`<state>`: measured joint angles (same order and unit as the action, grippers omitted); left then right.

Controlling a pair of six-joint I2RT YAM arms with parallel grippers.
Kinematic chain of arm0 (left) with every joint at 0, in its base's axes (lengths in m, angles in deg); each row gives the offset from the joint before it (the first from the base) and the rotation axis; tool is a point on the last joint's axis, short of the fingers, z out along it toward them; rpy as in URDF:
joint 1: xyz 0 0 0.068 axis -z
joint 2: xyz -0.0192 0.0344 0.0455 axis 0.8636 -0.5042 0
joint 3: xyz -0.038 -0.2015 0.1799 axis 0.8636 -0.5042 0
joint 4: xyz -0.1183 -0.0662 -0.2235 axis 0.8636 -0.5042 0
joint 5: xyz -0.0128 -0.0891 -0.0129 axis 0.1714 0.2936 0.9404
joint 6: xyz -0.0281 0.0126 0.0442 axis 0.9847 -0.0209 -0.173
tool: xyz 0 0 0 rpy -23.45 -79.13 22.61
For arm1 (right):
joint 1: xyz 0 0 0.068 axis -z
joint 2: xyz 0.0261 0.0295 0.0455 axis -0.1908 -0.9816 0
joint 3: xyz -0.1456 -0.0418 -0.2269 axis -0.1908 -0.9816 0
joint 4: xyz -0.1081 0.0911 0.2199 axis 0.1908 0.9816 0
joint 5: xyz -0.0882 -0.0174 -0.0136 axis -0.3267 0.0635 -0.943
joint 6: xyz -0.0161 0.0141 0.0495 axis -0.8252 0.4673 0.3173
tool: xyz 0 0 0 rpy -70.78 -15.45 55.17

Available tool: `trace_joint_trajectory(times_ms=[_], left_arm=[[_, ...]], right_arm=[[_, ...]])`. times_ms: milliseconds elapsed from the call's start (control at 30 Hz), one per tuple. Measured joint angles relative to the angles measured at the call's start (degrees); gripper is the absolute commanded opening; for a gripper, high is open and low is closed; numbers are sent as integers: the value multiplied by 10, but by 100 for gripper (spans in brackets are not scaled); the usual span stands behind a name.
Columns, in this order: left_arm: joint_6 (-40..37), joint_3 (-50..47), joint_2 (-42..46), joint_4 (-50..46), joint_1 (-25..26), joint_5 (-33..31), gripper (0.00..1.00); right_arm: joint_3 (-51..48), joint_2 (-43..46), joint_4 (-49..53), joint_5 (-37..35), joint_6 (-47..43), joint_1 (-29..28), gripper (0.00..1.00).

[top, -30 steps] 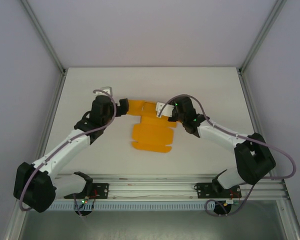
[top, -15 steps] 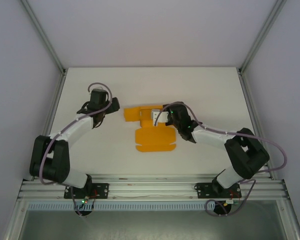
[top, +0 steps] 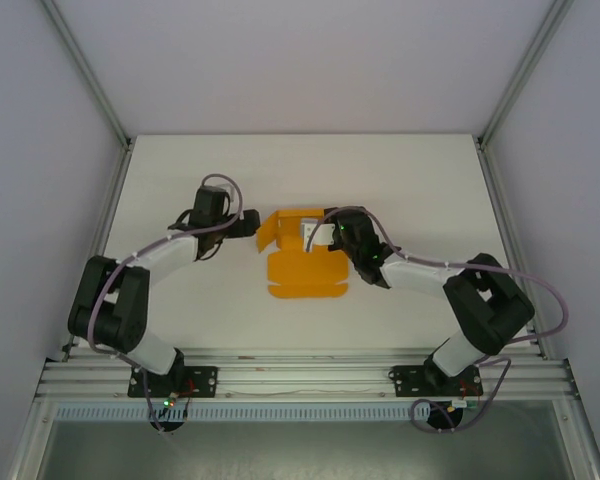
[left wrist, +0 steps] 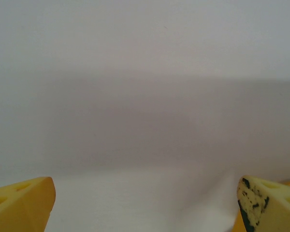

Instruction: Assemble paper box

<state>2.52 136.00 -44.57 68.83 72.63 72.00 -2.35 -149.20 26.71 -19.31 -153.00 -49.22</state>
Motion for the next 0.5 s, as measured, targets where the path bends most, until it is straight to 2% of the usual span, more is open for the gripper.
trace_joint_trajectory(times_ms=[200, 500], left_arm=[[-17, -56, 47, 36, 48, 8, 97], [-39, -66, 37, 86, 81, 18, 96]], right_arm=[[0, -11, -7, -5, 19, -1, 0], [1, -21, -21, -12, 33, -7, 0]])
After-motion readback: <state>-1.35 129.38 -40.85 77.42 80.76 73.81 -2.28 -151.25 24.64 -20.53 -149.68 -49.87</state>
